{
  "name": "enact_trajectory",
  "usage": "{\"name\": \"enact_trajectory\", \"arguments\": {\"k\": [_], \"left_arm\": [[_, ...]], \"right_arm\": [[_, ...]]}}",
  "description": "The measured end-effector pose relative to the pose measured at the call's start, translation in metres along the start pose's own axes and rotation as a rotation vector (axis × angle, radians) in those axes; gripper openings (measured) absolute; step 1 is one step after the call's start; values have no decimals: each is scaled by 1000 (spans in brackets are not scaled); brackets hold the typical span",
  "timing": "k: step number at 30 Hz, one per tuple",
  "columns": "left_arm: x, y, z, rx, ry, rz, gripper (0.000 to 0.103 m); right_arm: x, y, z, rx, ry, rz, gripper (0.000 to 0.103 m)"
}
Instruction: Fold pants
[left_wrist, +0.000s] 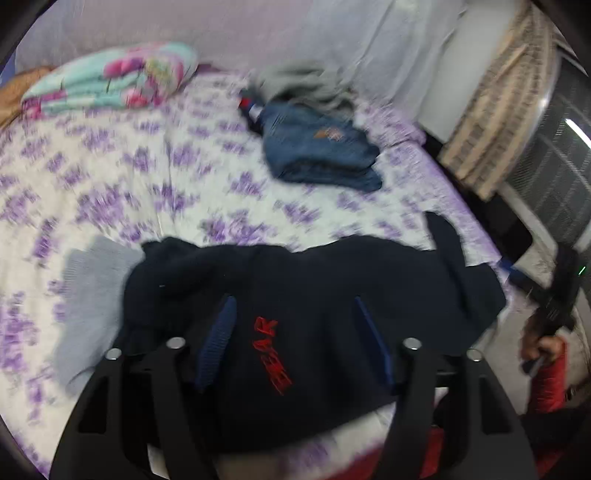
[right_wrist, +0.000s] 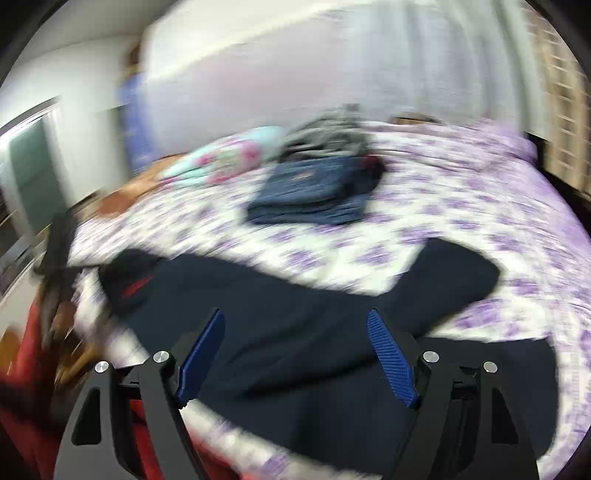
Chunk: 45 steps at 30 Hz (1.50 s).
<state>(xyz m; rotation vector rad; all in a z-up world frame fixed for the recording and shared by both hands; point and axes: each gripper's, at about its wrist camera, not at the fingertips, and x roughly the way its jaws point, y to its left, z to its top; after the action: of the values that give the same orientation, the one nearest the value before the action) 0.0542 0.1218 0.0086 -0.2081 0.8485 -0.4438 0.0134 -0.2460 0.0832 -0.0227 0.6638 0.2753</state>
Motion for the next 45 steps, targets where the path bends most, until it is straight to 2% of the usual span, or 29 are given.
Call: {"name": "enact_trajectory", "arguments": {"k": [2, 3, 4, 5, 7, 8, 11, 14, 15, 17, 19, 20, 23, 25, 29, 31, 33, 35, 37, 38, 40, 41, 43, 45], "left_arm": [[22, 8, -5, -12, 8, 44, 73], [30, 9, -9, 9, -3, 64, 76], [37, 2, -17, 77, -47, 113, 79], [41, -7, -23, 139, -79, 155, 86], [47, -26, -33, 263, -96, 264, 89], [45, -28, -34, 268, -116, 278, 94], [37, -13, -32, 190, -138, 194, 94], [34, -13, -32, 196, -151, 181, 94], [34, -14, -32, 205, -149, 190, 94], [34, -15, -33, 212, -152, 188, 94], [33, -15, -33, 209, -161, 170, 94], [33, -14, -34, 209, -164, 165, 94], [33, -15, -34, 211, -165, 164, 94], [33, -15, -34, 211, -165, 163, 94], [33, -16, -35, 214, -163, 163, 94], [33, -16, -35, 213, -162, 163, 94], [33, -16, -35, 212, -163, 163, 94], [34, -16, -35, 212, -160, 166, 94], [35, -16, -35, 211, -154, 174, 94], [36, -16, -34, 210, -150, 178, 94], [37, -17, -34, 207, -143, 188, 94], [37, -17, -34, 206, -140, 192, 94], [38, -17, -34, 205, -135, 200, 94], [38, -16, -33, 203, -134, 203, 94]], "right_arm": [[17, -14, 20, 66, 20, -98, 80], [29, -20, 29, 93, 39, -119, 80], [39, -24, 34, 112, 53, -134, 80], [54, -29, 41, 133, 79, -176, 81], [81, -37, 47, 148, 133, -254, 81], [100, -42, 51, 146, 165, -301, 81], [133, -49, 49, 142, 246, -421, 82], [166, -61, 41, 149, 353, -470, 82], [172, -66, 37, 162, 372, -467, 83], [173, -71, 33, 169, 348, -445, 80], [166, -73, 32, 182, 331, -419, 52], [163, -77, 32, 198, 325, -414, 31], [144, -97, 30, 308, 294, -355, 4], [124, -108, 27, 378, 236, -297, 4], [49, -111, 13, 455, 47, -201, 4], [6, -119, -2, 507, -44, -177, 4], [-44, -133, -32, 588, -128, -167, 4], [-75, -151, -68, 671, -152, -203, 4], [-86, -168, -99, 737, -134, -255, 6], [-87, -175, -109, 770, -135, -243, 8], [-88, -180, -119, 832, -161, -122, 13], [-87, -178, -119, 833, -172, -75, 21], [-82, -170, -112, 805, -174, -45, 36], [-72, -164, -107, 789, -144, -8, 38]]}}
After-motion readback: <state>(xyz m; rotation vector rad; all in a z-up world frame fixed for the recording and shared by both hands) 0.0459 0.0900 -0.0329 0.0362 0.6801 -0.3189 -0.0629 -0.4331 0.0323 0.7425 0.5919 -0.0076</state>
